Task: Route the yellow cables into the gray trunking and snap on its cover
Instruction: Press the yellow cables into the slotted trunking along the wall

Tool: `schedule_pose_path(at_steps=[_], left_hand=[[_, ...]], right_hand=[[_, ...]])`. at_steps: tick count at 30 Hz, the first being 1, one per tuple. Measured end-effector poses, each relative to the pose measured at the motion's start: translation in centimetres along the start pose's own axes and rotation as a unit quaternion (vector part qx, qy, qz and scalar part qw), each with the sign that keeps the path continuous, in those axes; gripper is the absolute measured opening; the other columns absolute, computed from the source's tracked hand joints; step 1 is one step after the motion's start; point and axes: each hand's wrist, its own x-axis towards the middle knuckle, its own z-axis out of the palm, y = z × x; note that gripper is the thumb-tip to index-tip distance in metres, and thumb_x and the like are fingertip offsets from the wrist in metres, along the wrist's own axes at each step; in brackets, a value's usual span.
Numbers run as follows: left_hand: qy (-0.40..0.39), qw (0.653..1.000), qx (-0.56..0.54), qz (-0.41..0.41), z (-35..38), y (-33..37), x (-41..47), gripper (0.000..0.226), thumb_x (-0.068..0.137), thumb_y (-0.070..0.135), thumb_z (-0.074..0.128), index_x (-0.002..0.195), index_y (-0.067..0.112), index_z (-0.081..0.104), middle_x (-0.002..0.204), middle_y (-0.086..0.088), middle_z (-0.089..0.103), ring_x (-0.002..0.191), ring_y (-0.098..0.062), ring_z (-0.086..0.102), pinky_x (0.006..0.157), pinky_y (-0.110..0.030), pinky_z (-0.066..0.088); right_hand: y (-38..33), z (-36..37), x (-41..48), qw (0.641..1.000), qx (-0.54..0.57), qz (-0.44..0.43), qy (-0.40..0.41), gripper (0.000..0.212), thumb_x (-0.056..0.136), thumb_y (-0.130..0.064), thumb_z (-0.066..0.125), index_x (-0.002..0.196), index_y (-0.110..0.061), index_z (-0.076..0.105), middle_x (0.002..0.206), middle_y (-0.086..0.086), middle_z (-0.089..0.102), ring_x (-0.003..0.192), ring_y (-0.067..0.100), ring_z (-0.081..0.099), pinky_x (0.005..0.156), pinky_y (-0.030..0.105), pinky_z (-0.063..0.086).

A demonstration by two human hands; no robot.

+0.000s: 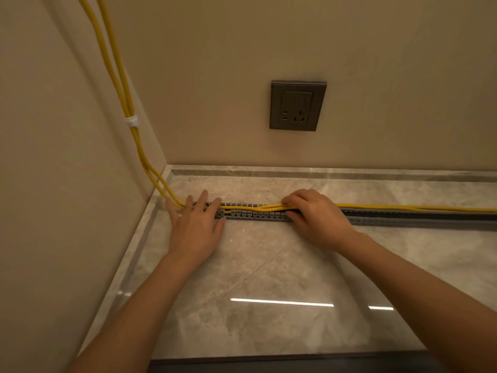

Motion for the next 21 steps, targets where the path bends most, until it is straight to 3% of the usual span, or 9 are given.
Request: schedule_pose_path(at_steps=[3, 6, 9, 14, 17, 21], left_hand=[[0.079, 0.992, -0.032, 0.091, 0.1, 2.6, 0.0, 0.034, 0.083, 0.025, 0.068, 0.115, 0.016, 0.066, 0.125, -0.008, 0.062, 0.119, -0.032, 0.053, 0.105, -0.059, 0.025], [0.114, 0.98, -0.096, 0.129, 0.1, 5.3, 0.5, 0.028, 0.069, 0.011, 0.079, 0.095, 0.009, 0.073, 0.092, -0.008, 0.071, 0.084, -0.029, 0.066, 0.082, -0.042, 0.051], [0.1, 0.985, -0.068, 0.12, -0.6, 7.0, 1.0, 0.017, 0.06, 0.009, 0.083, 0.074, 0.01, 0.074, 0.065, -0.003, 0.066, 0.059, -0.023, 0.06, 0.054, -0.029, 0.048], [0.058, 0.993, 0.032, 0.1, -0.9, 7.6, 1.7, 0.024, 0.049, 0.013, 0.089, 0.049, 0.018, 0.065, 0.044, 0.002, 0.052, 0.037, -0.018, 0.049, 0.039, -0.02, 0.033], [0.048, 0.994, 0.042, 0.089, -1.1, 7.9, 1.9, 0.025, 0.048, 0.013, 0.09, 0.048, 0.018, 0.065, 0.043, 0.002, 0.052, 0.033, -0.017, 0.049, 0.035, -0.019, 0.032], [0.027, 0.997, 0.016, 0.068, -0.9, 8.2, 2.0, 0.009, 0.076, 0.012, 0.073, 0.067, 0.012, 0.072, 0.062, -0.005, 0.061, 0.05, -0.025, 0.058, 0.044, -0.026, 0.037]], right_hand=[[0.9, -0.7, -0.3, 0.999, 0.029, 0.026, 0.008, 0.023, 0.09, -0.022, 0.059, 0.109, -0.013, 0.065, 0.104, 0.006, 0.062, 0.094, 0.025, 0.057, 0.075, 0.037, 0.049], [1.1, -0.8, -0.1, 0.999, 0.034, 0.011, 0.012, 0.018, 0.089, -0.016, 0.061, 0.105, -0.011, 0.067, 0.099, 0.008, 0.063, 0.09, 0.028, 0.058, 0.071, 0.039, 0.051], [1.2, -0.8, 0.0, 0.999, -0.007, -0.048, 0.025, 0.015, 0.082, -0.008, 0.068, 0.097, -0.009, 0.068, 0.086, 0.01, 0.064, 0.075, 0.031, 0.059, 0.057, 0.035, 0.048], [2.2, -0.7, 0.1, 0.987, -0.105, -0.125, -0.006, 0.048, 0.057, -0.001, 0.083, 0.1, -0.01, 0.065, 0.088, 0.008, 0.061, 0.075, 0.026, 0.058, 0.056, 0.03, 0.044], [2.3, -0.9, 0.1, 0.981, -0.119, -0.155, 0.001, 0.051, 0.055, -0.001, 0.084, 0.102, -0.008, 0.063, 0.091, 0.009, 0.061, 0.076, 0.026, 0.058, 0.06, 0.03, 0.045], [2.2, -1.5, 0.2, 0.978, -0.119, -0.169, 0.009, 0.044, 0.06, -0.001, 0.082, 0.1, -0.005, 0.065, 0.09, 0.012, 0.062, 0.076, 0.028, 0.059, 0.06, 0.032, 0.047]])
